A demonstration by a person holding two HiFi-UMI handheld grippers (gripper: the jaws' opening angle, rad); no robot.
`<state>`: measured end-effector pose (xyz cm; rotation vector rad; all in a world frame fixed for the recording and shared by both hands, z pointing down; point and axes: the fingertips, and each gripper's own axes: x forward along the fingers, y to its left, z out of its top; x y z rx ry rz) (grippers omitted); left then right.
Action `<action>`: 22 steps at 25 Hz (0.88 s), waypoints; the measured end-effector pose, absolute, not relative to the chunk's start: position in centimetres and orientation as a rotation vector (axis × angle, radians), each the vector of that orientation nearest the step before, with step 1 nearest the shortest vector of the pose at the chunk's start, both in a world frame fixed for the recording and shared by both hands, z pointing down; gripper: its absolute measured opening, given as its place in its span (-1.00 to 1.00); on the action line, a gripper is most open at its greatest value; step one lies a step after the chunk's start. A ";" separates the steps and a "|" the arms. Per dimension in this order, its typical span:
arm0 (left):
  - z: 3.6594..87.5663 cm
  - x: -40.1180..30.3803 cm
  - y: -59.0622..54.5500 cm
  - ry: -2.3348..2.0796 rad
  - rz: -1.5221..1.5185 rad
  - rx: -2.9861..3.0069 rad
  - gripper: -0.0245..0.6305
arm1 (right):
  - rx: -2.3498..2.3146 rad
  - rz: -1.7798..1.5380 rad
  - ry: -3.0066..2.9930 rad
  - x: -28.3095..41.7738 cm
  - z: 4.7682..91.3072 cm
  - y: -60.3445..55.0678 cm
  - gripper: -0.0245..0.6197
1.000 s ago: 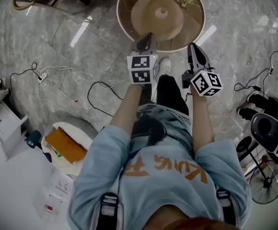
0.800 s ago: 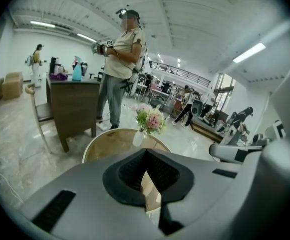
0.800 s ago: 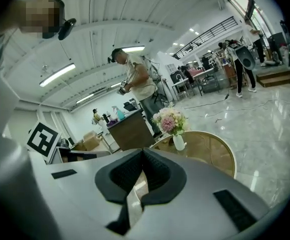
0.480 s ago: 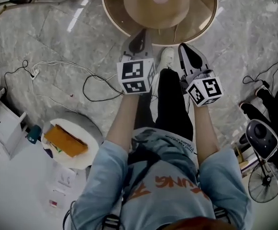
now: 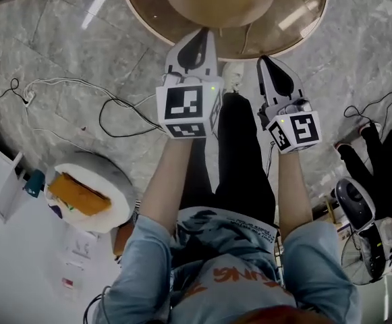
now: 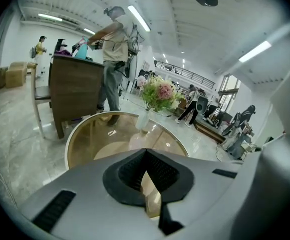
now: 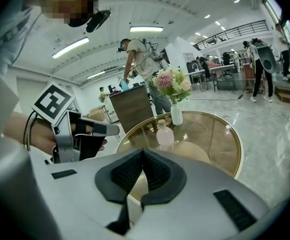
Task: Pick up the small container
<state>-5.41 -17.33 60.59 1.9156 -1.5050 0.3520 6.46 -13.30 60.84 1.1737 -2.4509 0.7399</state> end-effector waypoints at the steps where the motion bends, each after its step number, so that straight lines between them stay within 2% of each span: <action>1: 61.4 -5.3 -17.2 -1.502 0.358 1.914 -0.85 | 1.160 0.722 -2.462 6.3 61.4 -13.5 -0.88; 5: 63.7 -5.9 -16.9 -1.488 0.388 1.911 -0.85 | 1.125 0.679 -2.507 4.4 63.4 -15.0 -0.87; 12: 66.3 -8.0 -18.1 -1.532 0.377 1.830 -0.85 | 1.060 0.614 -2.506 1.9 66.8 -19.3 -0.64; 16: 66.6 -8.0 -18.4 -1.534 0.350 1.812 -0.85 | 1.010 0.575 -2.529 1.3 68.1 -21.1 -0.61; 22: 67.7 -8.1 -18.8 -1.524 0.355 1.818 -0.85 | 1.014 0.493 -2.556 0.3 69.8 -24.8 -0.36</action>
